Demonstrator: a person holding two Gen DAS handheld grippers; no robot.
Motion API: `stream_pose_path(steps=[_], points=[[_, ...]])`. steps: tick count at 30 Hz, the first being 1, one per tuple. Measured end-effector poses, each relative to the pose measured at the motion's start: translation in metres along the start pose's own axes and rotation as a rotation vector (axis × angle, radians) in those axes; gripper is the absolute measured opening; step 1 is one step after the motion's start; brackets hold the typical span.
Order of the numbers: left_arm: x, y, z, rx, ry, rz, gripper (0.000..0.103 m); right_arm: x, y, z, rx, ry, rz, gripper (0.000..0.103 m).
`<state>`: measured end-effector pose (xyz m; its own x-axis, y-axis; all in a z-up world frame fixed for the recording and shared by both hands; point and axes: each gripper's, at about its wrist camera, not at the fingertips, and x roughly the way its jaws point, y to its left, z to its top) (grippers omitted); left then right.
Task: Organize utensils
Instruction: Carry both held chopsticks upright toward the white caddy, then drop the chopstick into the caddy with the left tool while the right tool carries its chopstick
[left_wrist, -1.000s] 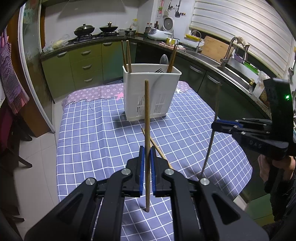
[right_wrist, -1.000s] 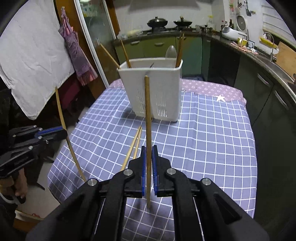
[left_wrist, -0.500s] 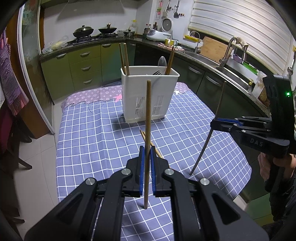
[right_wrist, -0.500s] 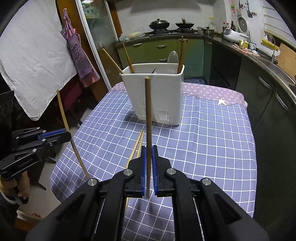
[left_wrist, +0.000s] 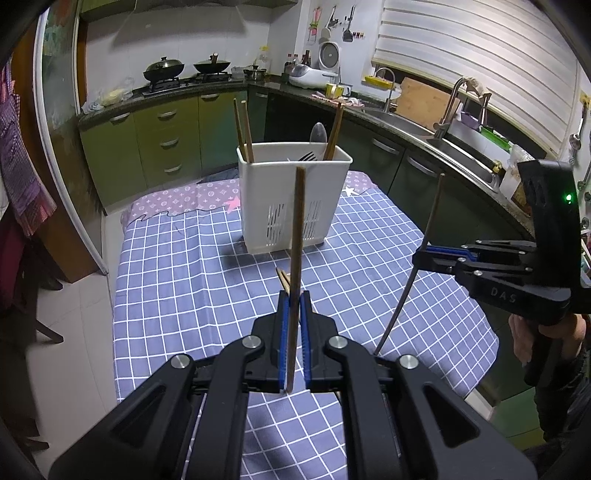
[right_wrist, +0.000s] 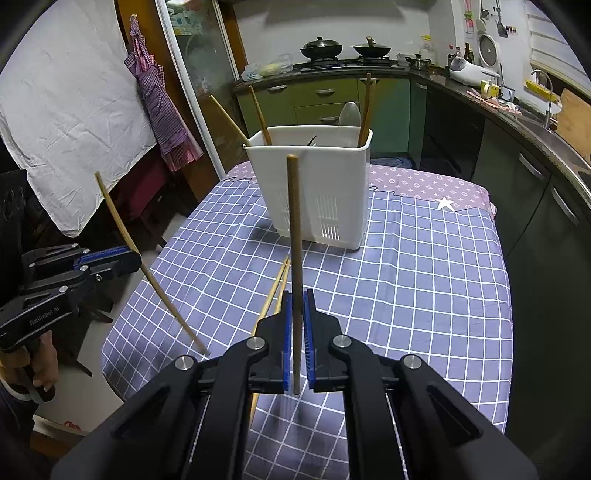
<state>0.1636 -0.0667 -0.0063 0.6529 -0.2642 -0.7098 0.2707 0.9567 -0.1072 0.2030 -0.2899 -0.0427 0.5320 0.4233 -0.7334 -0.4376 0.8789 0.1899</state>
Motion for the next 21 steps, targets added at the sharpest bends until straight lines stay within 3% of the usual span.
stream_pose_path(steps=[7, 21], points=[[-0.003, 0.001, 0.010, 0.001, -0.016, -0.010, 0.006, 0.000, 0.000, 0.000, -0.002, 0.000, 0.002, 0.007], [-0.025, -0.015, 0.079, 0.056, -0.074, -0.053, 0.006, 0.000, -0.004, -0.001, 0.002, 0.000, 0.004, 0.007]])
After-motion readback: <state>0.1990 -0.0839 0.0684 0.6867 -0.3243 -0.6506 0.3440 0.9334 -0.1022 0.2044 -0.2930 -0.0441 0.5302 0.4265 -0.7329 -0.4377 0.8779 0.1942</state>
